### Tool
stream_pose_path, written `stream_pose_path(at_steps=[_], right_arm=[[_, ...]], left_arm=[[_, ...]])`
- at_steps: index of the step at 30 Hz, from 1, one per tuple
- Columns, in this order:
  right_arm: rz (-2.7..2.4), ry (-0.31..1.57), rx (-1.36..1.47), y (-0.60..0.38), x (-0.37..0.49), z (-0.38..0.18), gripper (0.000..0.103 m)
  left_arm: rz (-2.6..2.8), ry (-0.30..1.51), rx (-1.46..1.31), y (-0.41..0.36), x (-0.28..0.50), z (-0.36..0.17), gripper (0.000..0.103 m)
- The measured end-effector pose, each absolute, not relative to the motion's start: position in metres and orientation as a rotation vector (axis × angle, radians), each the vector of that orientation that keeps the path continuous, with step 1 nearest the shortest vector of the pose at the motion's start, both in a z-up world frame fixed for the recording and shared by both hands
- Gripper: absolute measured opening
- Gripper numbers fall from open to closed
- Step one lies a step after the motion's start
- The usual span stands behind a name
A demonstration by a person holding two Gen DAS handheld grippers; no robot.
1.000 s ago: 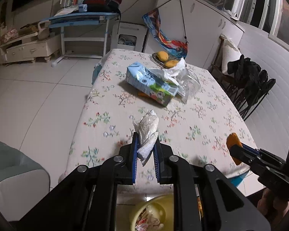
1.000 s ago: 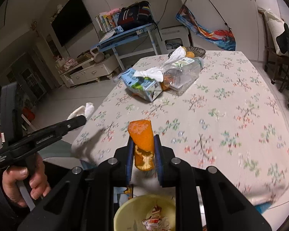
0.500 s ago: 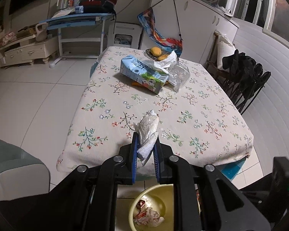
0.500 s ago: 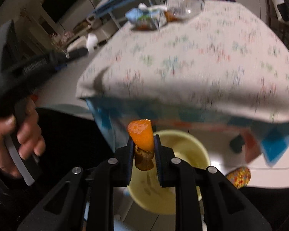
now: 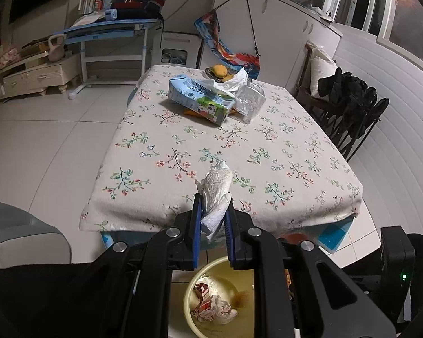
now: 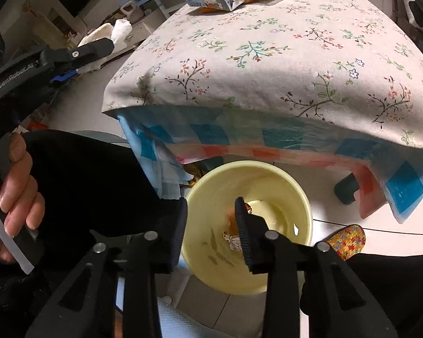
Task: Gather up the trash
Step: 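Lower the white tissue into the yellow bucket and open the left tool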
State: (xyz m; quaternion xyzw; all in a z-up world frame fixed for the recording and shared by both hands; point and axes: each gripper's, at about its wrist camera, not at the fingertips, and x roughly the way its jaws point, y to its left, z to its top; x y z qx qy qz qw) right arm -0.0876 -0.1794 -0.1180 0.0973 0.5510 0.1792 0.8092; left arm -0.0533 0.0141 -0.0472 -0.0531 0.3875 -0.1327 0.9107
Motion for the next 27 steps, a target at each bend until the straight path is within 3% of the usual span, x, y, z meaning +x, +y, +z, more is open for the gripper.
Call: stream_pose_path(at_steps=[4, 8, 18, 27], right_arm=[[0.367, 1.15, 0.226, -0.188, -0.092, -0.111, 0.037], [0.342, 1.082, 0.262, -0.196, -0.095, -0.1, 0.05], [0.244, 0.956, 0.328, -0.217, -0.097, -0.083, 0.063], [0.211, 0.933, 0.377, -0.229, -0.095, -0.082, 0.064]], left_arm=[[-0.283, 0.8, -0.103, 0.011, -0.06, -0.048, 0.014], [-0.295, 0.805, -0.095, 0.009, -0.067, -0.049, 0.014], [-0.348, 0.852, -0.05, -0.01, -0.09, -0.063, 0.014], [-0.409, 0.932, 0.017, -0.032, -0.106, -0.081, 0.014]])
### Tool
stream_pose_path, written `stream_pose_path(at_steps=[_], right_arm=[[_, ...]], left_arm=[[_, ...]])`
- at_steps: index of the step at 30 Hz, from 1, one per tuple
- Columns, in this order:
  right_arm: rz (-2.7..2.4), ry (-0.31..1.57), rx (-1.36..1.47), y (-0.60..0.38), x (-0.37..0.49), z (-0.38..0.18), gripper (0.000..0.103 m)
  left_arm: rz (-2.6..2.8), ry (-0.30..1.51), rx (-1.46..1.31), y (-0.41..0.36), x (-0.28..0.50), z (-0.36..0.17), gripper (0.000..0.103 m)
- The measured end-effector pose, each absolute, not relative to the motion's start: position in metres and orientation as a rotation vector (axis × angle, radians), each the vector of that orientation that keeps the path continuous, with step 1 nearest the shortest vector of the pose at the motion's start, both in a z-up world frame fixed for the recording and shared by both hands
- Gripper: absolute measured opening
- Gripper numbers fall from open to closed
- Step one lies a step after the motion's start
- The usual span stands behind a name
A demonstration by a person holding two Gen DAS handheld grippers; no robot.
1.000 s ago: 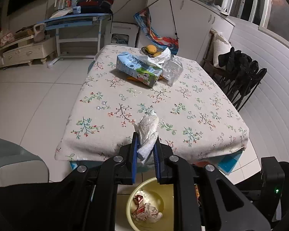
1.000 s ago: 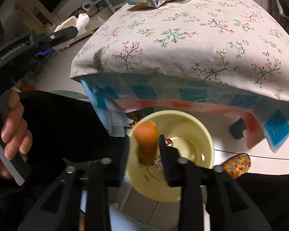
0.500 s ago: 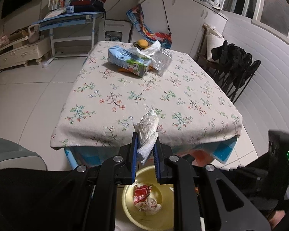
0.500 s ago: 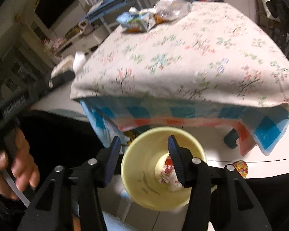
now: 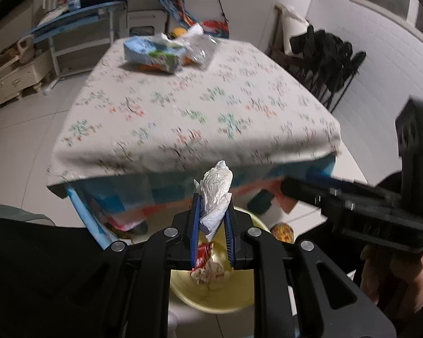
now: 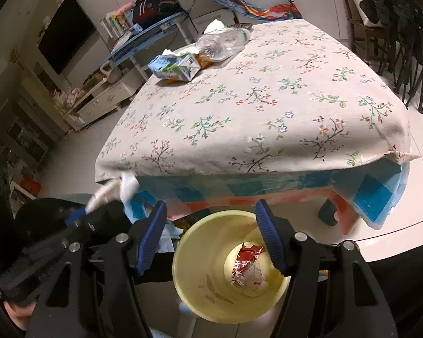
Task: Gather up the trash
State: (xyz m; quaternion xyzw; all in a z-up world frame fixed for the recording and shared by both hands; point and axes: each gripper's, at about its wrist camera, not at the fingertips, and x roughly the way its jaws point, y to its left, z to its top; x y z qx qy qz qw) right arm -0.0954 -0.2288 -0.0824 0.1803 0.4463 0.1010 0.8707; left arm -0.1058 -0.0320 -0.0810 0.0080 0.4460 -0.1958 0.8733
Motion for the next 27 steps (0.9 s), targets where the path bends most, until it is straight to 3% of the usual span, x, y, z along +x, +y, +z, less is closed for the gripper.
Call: stream_pose_path(at_steps=[6, 8, 10, 13, 27], right_arm=[[0.191, 0.928, 0.406, -0.235, -0.094, -0.083, 0.064], [0.186, 0.928, 0.41, -0.236, -0.094, -0.084, 0.065], [0.182, 0.928, 0.412, -0.237, -0.094, -0.084, 0.065], [0.18, 0.929, 0.411, -0.237, -0.094, -0.084, 0.066], [0.179, 0.931, 0.406, -0.238, -0.093, -0.086, 0.069]], left_arm=[[-0.467, 1.006, 0.058, -0.046, -0.113, -0.095, 0.015], [-0.485, 1.038, 0.067, -0.051, -0.114, -0.1, 0.023], [-0.481, 1.049, 0.082, -0.054, -0.116, -0.102, 0.043], [-0.469, 1.03, 0.099, -0.055, -0.119, -0.1, 0.053], [-0.425, 1.006, 0.079, -0.048, -0.115, -0.095, 0.066]])
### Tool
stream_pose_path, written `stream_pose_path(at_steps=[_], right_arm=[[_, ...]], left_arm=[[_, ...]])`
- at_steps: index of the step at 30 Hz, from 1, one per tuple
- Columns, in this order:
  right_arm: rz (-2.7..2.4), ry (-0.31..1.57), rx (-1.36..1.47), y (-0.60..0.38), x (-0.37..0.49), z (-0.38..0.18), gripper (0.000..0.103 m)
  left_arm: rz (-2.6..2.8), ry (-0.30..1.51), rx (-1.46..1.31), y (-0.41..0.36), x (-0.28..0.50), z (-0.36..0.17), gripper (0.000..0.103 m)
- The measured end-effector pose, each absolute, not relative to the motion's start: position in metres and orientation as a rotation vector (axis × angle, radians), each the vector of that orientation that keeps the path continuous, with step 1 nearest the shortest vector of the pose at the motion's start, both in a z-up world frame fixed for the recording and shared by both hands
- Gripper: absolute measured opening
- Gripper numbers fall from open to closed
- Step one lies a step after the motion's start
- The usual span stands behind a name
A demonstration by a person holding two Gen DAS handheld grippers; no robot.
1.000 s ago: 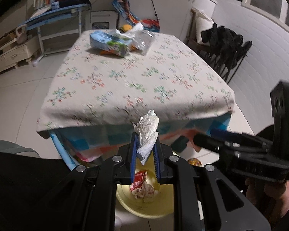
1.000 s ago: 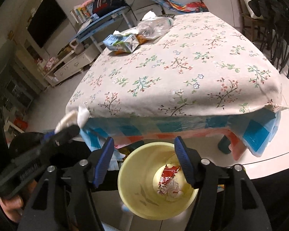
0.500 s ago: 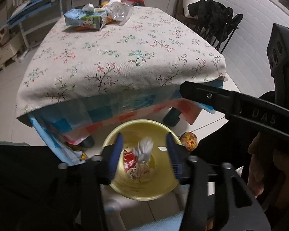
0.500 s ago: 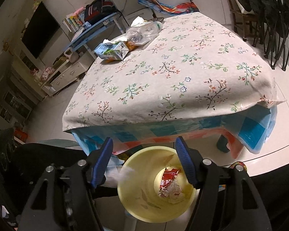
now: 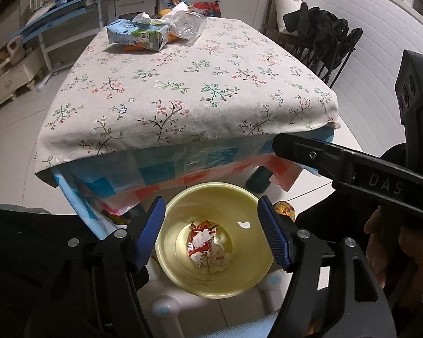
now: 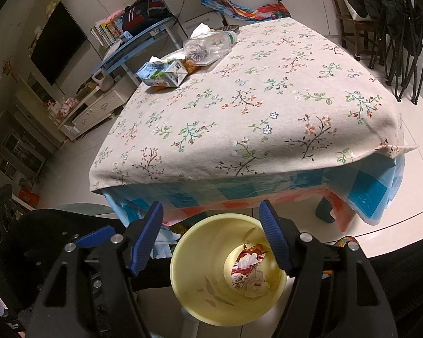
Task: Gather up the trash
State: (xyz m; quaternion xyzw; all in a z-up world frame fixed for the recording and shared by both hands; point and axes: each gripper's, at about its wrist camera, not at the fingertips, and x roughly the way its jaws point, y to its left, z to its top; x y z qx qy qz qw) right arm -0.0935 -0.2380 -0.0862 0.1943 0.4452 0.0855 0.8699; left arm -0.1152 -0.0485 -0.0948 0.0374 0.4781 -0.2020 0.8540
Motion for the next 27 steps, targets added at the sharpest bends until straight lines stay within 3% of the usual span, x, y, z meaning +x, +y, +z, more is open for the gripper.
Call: stream_pose_path(at_steps=[17, 27], right_arm=[[0.183, 0.919, 0.371, -0.23, -0.094, -0.085, 0.069], [0.203, 0.923, 0.362, -0.224, -0.088, -0.084, 0.069]], left_arm=[[-0.364, 0.939, 0.0, -0.032, -0.105, -0.081, 0.075], [-0.294, 0.912, -0.152, 0.0, -0.061, -0.062, 0.077]])
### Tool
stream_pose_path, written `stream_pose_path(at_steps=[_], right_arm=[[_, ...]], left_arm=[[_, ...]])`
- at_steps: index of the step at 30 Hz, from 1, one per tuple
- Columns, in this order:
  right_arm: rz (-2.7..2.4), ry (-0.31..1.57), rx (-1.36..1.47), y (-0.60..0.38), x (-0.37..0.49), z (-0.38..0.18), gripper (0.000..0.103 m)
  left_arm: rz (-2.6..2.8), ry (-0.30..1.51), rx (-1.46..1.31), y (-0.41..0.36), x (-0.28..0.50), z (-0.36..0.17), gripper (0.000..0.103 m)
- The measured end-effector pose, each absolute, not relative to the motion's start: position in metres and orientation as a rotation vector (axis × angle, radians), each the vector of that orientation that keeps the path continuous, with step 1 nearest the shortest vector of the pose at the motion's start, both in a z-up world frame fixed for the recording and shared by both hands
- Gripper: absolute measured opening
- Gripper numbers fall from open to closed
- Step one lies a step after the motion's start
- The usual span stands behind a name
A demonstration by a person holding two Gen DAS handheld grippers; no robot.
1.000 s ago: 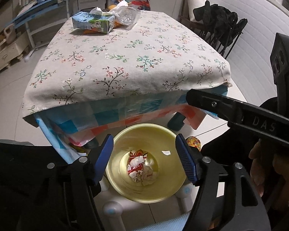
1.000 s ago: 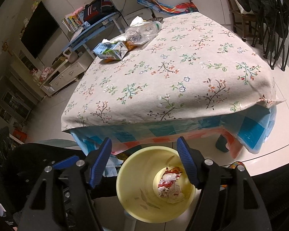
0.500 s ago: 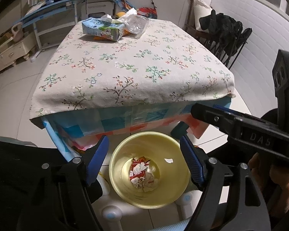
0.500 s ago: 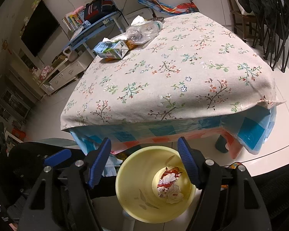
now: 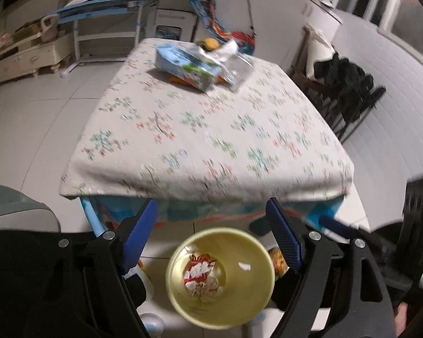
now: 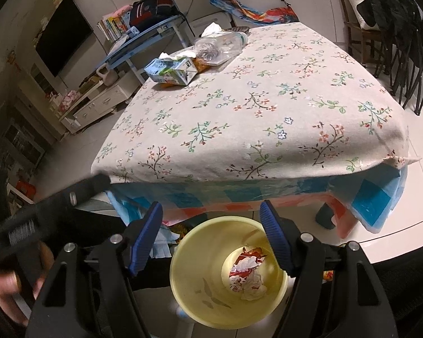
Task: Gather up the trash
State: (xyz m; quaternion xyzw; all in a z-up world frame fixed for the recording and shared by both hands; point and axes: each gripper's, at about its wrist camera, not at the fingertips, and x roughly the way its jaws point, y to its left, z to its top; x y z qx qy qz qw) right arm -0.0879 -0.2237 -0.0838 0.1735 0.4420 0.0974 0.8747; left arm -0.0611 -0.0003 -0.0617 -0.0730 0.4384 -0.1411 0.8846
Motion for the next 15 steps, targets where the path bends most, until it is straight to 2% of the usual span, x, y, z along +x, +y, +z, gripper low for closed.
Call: stream_pose_path(at_steps=[15], right_arm=[[0.291, 0.971, 0.382, -0.205, -0.067, -0.092, 0.072]], left_arm=[[-0.081, 0.912, -0.348, 0.039, 0.077, -0.049, 0.077]])
